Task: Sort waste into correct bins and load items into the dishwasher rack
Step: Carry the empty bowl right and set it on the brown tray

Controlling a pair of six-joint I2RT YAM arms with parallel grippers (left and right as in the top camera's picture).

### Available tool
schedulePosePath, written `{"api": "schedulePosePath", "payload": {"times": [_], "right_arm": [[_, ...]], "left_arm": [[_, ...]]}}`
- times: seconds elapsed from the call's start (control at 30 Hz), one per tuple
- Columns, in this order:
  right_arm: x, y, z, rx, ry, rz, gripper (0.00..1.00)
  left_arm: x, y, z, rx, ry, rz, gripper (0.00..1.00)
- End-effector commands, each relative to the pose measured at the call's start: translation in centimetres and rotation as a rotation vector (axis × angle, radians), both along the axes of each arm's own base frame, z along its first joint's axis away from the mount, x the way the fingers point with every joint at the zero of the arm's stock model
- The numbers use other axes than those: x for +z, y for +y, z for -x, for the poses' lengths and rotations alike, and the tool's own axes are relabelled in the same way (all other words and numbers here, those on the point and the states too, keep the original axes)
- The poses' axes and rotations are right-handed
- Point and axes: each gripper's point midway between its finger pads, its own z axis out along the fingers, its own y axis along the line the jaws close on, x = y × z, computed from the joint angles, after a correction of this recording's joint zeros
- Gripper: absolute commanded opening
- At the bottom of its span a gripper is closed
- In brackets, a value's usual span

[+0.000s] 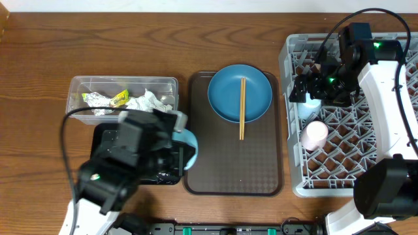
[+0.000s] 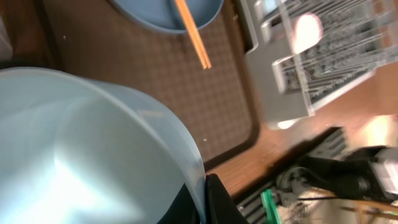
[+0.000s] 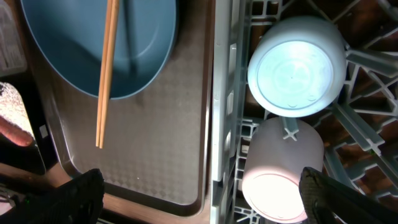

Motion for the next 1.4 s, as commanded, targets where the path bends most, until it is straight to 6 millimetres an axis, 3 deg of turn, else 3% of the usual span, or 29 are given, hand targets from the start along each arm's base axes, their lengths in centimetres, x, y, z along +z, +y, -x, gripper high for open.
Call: {"api": "schedulePosePath", "payload": {"times": [0.0, 0.1, 0.33, 0.53, 0.97, 1.07, 1.17, 1.37], "right_arm": [[0.3, 0.2, -0.3, 0.008, -0.008, -0.006, 0.99], [0.3, 0.2, -0.3, 0.008, -0.008, -0.006, 0.99], [0.3, 0.2, -0.3, 0.008, -0.009, -0.006, 0.99], [0.3, 0.2, -0.3, 0.008, -0.009, -0.006, 0.99], [0.3, 0.1, -0.3, 0.005, -0.008, -0.006, 0.99], [0.3, 0.2, -0.3, 0.006, -0.009, -0.006, 0.99], [0.3, 0.2, -0.3, 0.006, -0.008, -0.006, 0.99], [0.3, 0.3, -0.3, 0.01, -0.008, -0.006, 0.99]], "left_arm": [[-2.2, -0.3, -1.1, 0.092, 0.022, -0.133, 0.06], [-4.3, -2.8, -0.6, 0.031, 0.061, -0.183, 0.06], [-10.0, -6.6, -0.5, -0.022, 0.149, -0.313, 0.06], [-13.5, -8.0, -1.1, -0.031, 0.195, -0.359, 0.06], [-14.3, -8.9, -2.0, -0.014, 0.19, -0.34, 0.07], [-14.4, -8.8, -1.9, -0.014, 0.193, -0.343, 0.17], [-14.4, -8.8, -1.9, -0.015, 0.196, -0.347, 0.39], [-13.4, -8.8, -2.5, -0.015, 0.174, -0.332, 0.46]]}}
